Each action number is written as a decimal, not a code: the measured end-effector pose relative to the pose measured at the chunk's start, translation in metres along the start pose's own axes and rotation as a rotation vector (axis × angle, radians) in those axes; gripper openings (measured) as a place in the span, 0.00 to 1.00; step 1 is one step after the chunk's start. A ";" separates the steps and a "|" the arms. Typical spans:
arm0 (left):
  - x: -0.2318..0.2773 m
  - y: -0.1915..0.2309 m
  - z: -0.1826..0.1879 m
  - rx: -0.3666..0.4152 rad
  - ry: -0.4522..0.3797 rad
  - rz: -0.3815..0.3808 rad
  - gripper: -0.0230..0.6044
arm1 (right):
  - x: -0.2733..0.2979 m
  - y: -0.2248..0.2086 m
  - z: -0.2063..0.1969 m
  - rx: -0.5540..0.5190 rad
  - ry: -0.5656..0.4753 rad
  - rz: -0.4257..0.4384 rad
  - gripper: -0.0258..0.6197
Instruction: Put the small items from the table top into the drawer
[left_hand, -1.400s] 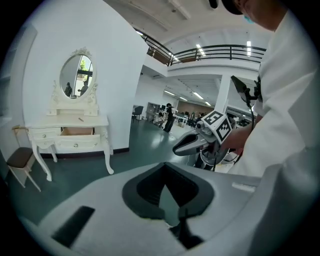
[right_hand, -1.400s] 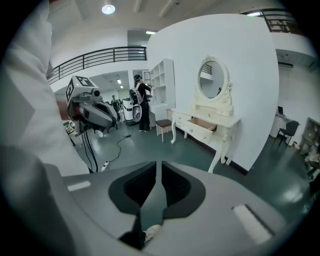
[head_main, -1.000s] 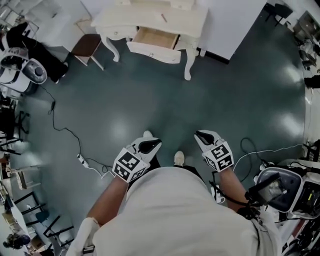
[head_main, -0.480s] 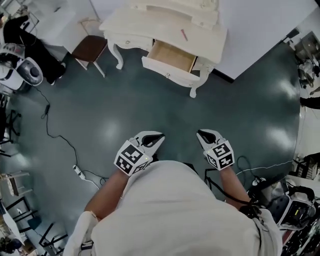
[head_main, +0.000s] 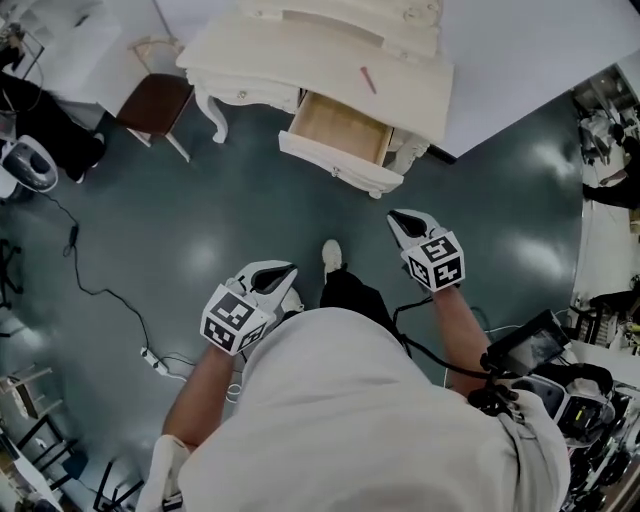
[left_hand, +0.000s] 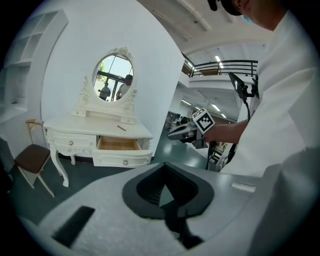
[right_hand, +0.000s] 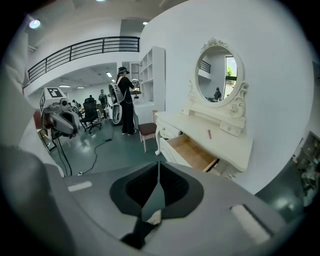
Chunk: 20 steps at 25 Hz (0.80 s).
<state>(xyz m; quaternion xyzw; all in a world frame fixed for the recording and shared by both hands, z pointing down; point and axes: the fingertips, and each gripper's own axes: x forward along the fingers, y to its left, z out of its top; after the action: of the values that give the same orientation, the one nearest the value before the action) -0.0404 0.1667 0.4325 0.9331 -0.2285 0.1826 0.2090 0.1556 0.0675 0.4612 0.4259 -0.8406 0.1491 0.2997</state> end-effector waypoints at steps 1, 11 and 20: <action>0.007 0.011 0.005 -0.008 -0.001 0.007 0.04 | 0.010 -0.018 0.006 0.006 0.001 -0.010 0.07; 0.067 0.150 0.116 -0.027 -0.024 0.185 0.04 | 0.155 -0.207 0.093 0.000 0.029 -0.060 0.11; 0.110 0.216 0.169 -0.087 -0.002 0.316 0.04 | 0.268 -0.319 0.112 0.014 0.080 -0.047 0.17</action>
<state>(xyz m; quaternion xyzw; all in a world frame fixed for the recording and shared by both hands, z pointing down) -0.0157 -0.1265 0.4035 0.8758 -0.3805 0.2022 0.2175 0.2471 -0.3464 0.5419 0.4411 -0.8166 0.1651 0.3335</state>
